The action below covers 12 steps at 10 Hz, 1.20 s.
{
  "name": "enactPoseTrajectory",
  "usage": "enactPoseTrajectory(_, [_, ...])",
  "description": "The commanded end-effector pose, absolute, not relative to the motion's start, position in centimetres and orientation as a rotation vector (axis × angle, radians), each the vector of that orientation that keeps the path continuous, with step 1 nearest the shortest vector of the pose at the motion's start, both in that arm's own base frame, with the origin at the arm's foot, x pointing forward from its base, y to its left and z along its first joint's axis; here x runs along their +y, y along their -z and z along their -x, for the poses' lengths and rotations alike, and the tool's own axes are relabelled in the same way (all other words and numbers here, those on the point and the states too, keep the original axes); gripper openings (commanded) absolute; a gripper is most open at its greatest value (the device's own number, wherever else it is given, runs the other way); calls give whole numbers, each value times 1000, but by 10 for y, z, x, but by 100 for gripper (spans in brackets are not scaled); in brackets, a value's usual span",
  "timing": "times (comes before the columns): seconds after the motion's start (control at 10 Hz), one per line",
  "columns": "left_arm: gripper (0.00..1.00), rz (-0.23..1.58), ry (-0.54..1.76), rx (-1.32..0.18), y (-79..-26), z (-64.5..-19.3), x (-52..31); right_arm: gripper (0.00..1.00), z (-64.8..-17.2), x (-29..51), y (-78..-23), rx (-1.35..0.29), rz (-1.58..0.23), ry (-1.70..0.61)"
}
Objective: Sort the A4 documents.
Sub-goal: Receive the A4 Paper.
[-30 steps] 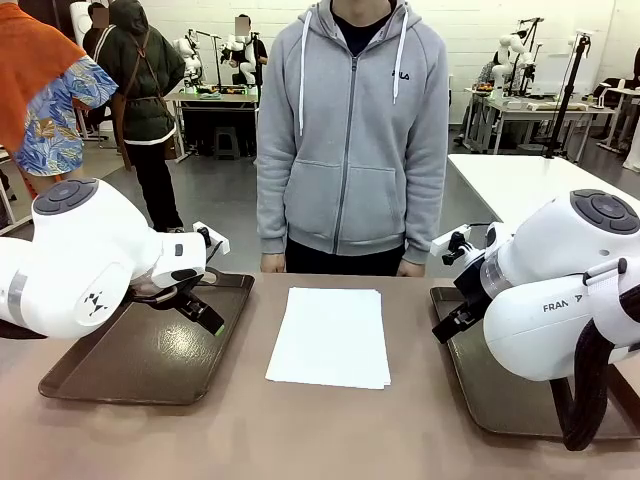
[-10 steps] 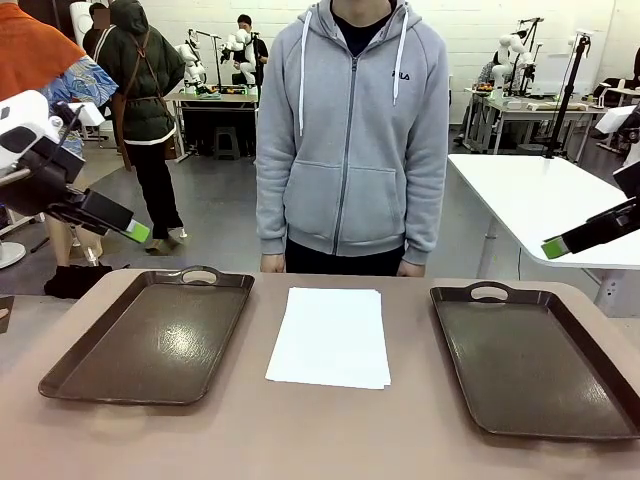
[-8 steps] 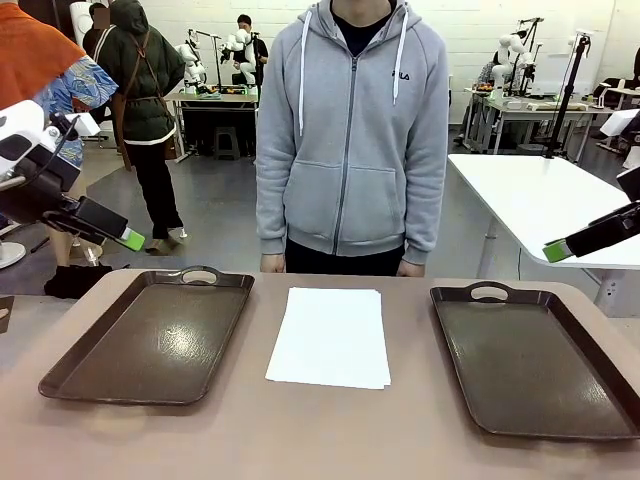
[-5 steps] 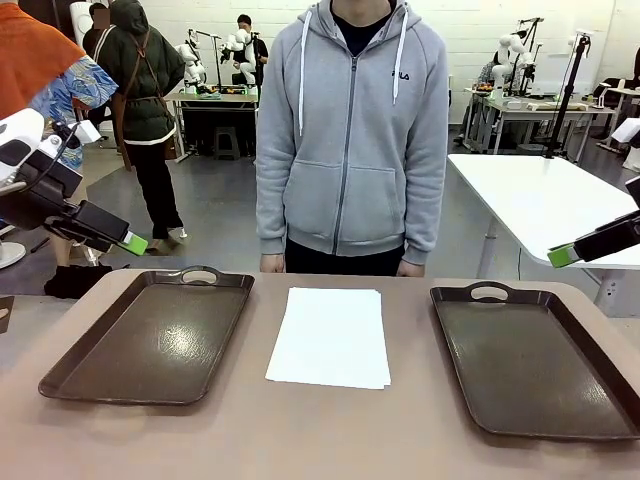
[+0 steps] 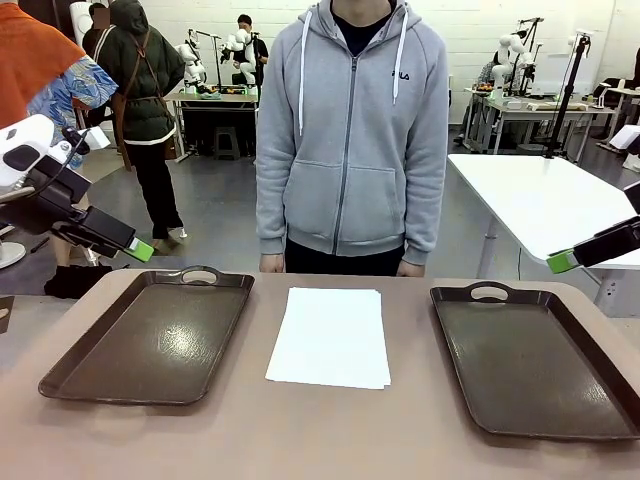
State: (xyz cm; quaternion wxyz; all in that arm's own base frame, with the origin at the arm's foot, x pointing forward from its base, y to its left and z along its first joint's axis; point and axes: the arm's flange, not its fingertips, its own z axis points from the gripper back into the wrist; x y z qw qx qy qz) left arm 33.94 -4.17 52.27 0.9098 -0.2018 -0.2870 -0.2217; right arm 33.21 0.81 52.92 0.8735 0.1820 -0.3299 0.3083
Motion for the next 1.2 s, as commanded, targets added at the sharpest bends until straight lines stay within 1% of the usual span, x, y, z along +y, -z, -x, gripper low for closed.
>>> enactPoseTrajectory(0.0, [100, 418, 466, -604, -458, -278, -44, 100, -297, 13, -483, -692, -395, -662])
enactPoseTrajectory(0.6, [100, 376, 443, -606, -463, -274, -34, 100, -291, -3, -485, -690, -365, -598])
enactPoseTrajectory(1.1, [100, 378, 455, -582, -461, -281, -36, 100, -293, -5, -485, -675, -348, -575])
